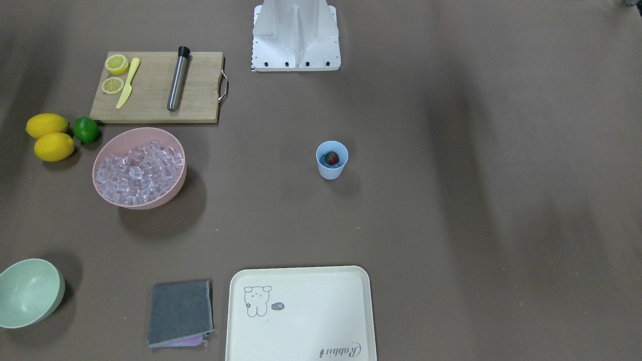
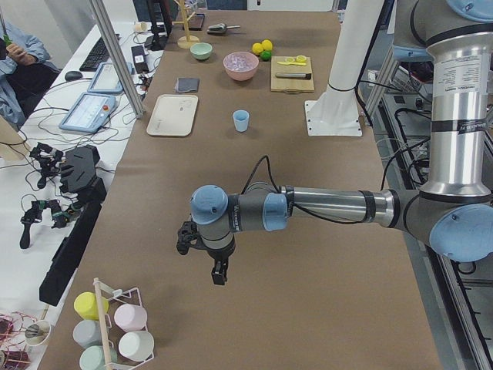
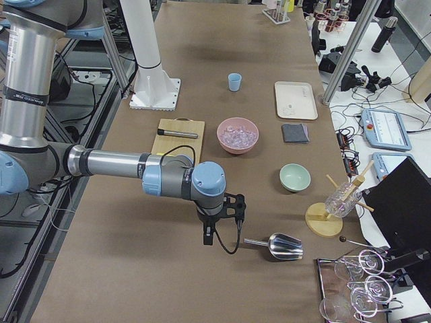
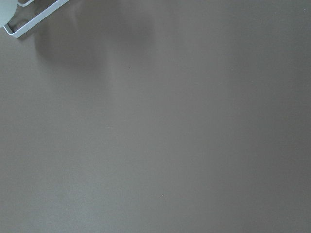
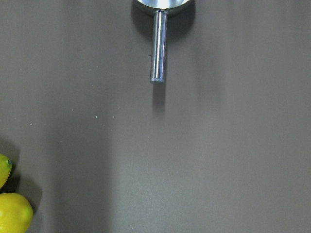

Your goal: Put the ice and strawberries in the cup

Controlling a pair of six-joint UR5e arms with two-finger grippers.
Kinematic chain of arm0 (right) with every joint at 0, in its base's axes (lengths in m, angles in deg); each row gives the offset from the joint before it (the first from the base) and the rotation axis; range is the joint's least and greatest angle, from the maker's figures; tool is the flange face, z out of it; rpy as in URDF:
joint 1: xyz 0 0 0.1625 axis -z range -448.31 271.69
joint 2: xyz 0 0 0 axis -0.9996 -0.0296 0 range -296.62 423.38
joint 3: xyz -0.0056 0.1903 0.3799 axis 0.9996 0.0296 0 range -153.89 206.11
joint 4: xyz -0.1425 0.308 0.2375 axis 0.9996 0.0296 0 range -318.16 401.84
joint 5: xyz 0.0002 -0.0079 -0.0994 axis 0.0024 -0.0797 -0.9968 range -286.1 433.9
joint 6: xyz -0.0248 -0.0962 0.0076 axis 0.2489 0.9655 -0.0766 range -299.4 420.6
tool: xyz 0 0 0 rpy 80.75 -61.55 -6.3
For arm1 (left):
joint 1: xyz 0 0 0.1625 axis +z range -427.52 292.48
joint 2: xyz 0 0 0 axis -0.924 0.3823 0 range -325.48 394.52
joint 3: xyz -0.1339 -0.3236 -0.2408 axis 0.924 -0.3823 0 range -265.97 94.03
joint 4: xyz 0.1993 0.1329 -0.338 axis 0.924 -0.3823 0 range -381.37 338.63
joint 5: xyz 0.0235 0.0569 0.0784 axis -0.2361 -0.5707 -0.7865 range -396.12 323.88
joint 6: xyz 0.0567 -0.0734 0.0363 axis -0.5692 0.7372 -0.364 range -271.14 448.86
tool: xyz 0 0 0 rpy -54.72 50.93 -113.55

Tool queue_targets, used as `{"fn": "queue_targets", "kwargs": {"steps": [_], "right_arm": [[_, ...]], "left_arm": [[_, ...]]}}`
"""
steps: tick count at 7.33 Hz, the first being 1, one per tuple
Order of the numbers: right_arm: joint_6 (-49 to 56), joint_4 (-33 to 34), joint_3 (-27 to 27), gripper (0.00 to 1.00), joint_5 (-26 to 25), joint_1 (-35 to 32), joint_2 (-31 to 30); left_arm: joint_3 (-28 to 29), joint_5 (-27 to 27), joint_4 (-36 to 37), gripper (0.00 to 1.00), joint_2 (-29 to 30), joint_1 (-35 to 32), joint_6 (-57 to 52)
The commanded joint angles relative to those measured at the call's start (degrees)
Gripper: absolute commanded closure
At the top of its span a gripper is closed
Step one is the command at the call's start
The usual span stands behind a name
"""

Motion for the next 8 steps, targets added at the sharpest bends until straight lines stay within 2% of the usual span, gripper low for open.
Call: {"fn": "queue_targets", "kwargs": {"steps": [1, 8], "right_arm": [[-0.16, 0.07, 0.09, 0.00, 0.80, 0.00, 0.08], [0.10, 0.07, 0.00, 0.00, 1.33, 0.00, -0.01]], "left_arm": [[0.06, 0.33, 0.06, 0.02, 0.04, -0.01, 0.00], [0.06, -0.02, -0.29, 0.02, -2.25, -0.19, -0.09]]}}
